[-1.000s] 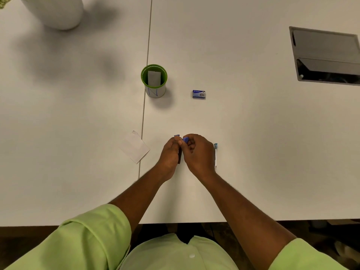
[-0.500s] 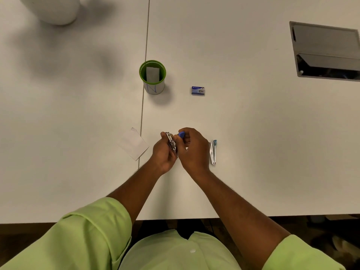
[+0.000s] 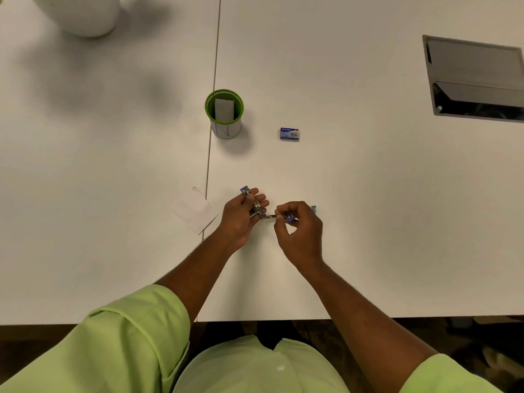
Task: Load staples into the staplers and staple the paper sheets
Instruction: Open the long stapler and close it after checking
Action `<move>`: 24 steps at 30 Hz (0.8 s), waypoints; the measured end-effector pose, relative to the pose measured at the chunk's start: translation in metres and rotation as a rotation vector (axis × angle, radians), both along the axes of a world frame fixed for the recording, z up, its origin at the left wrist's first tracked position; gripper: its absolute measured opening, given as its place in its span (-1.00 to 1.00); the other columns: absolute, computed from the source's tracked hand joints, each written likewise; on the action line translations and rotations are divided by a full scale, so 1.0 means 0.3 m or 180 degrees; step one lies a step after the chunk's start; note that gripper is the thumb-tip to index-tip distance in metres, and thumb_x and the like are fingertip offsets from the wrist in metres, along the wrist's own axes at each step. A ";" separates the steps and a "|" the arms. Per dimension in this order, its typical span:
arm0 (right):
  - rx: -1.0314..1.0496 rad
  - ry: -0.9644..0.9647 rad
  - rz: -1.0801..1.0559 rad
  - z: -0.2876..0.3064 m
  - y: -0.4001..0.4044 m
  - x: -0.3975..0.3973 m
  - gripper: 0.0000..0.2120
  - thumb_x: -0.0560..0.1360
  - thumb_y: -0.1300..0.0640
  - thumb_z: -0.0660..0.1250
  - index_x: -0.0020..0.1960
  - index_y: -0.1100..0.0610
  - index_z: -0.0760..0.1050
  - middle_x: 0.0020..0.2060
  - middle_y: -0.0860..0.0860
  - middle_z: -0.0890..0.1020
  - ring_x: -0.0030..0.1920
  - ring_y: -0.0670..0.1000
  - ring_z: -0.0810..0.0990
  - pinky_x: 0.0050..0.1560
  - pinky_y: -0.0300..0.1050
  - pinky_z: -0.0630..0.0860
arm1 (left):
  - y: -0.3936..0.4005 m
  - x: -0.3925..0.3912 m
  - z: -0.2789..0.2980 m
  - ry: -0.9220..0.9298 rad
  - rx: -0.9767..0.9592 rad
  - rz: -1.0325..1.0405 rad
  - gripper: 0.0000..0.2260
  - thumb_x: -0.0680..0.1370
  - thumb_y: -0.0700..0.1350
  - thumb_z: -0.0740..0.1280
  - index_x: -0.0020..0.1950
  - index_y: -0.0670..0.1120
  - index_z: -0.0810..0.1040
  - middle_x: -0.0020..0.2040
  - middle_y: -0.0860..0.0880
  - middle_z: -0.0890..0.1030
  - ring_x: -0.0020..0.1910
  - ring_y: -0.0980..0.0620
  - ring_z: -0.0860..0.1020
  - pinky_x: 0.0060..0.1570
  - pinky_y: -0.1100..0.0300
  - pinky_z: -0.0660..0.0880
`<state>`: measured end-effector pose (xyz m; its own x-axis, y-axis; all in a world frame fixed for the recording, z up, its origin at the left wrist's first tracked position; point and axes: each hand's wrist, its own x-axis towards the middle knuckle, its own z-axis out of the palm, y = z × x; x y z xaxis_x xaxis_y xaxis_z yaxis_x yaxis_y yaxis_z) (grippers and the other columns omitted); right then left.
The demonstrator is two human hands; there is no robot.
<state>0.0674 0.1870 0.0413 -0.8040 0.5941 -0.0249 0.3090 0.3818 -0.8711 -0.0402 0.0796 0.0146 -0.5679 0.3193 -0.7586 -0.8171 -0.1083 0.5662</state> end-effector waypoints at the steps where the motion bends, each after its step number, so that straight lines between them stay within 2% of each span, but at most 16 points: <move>1: -0.0017 -0.0062 -0.0030 -0.010 0.004 0.011 -0.82 0.43 0.25 0.43 0.02 0.10 0.58 -0.10 -0.11 0.67 -0.07 -0.07 0.66 -0.06 -0.30 0.60 | -0.002 0.000 0.000 0.0018 0.0014 0.0010 -0.73 0.71 -0.15 0.18 0.36 -0.19 0.50 0.10 -0.09 0.68 0.05 -0.03 0.69 -0.03 0.14 0.64; 6: -0.0391 -0.0539 -0.0138 -0.051 0.017 0.047 -0.80 0.41 0.29 0.48 -0.02 0.07 0.59 -0.12 -0.12 0.67 -0.11 -0.14 0.68 -0.19 -0.31 0.61 | -0.018 -0.012 0.004 0.0009 0.0138 0.0202 -0.78 0.71 -0.16 0.19 0.32 -0.14 0.51 0.13 -0.09 0.70 0.09 -0.04 0.70 0.07 0.05 0.62; 9: -0.0436 -0.0742 -0.0074 -0.063 0.021 0.048 -0.82 0.41 0.28 0.51 -0.06 0.08 0.61 -0.16 -0.15 0.67 -0.18 -0.17 0.67 -0.20 -0.34 0.60 | -0.027 -0.019 0.004 0.0010 0.0200 0.0251 -0.78 0.70 -0.17 0.19 0.31 -0.14 0.51 0.14 -0.10 0.69 0.12 -0.08 0.69 0.05 0.05 0.65; 15: -0.0495 -0.0687 -0.0166 -0.037 0.031 -0.017 -0.94 0.47 0.22 0.46 -0.09 0.08 0.64 -0.17 -0.13 0.69 -0.14 -0.13 0.66 -0.10 -0.28 0.60 | -0.026 -0.012 0.012 0.0044 0.0251 0.0000 -0.75 0.71 -0.14 0.18 0.34 -0.11 0.51 0.16 -0.09 0.70 0.10 -0.06 0.70 0.04 0.07 0.64; 19: -0.0746 -0.0638 -0.0261 -0.008 0.017 -0.095 -0.89 0.52 0.14 0.44 0.05 0.06 0.60 -0.04 -0.13 0.66 -0.10 -0.26 0.62 -0.17 -0.44 0.50 | -0.015 -0.001 0.013 0.0051 0.0298 -0.0165 -0.74 0.71 -0.12 0.17 0.33 -0.11 0.54 0.10 -0.08 0.72 0.02 -0.02 0.72 0.00 0.15 0.64; 21: -0.0884 -0.0605 -0.0411 0.001 0.004 -0.132 -0.80 0.55 0.10 0.42 0.16 0.07 0.55 0.06 -0.07 0.63 -0.06 -0.24 0.62 -0.11 -0.40 0.52 | -0.014 0.005 0.014 0.0074 0.0305 -0.0283 -0.74 0.72 -0.11 0.15 0.32 -0.09 0.57 0.06 -0.05 0.73 -0.05 0.05 0.71 -0.05 0.20 0.63; 24: -0.1210 -0.0836 -0.0501 0.001 -0.014 -0.176 -0.75 0.57 0.00 0.39 0.20 0.05 0.51 0.09 -0.02 0.63 0.06 -0.06 0.64 0.07 -0.11 0.60 | -0.012 0.012 0.012 0.0097 0.0230 -0.0432 -0.72 0.72 -0.11 0.16 0.31 -0.10 0.61 0.03 -0.06 0.70 -0.04 0.03 0.66 -0.04 0.20 0.61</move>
<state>0.0145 0.1827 0.0417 -0.6425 0.6174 -0.4538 0.5655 -0.0175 -0.8245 -0.0367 0.0761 0.0181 -0.5382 0.4477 -0.7141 -0.8097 -0.0392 0.5856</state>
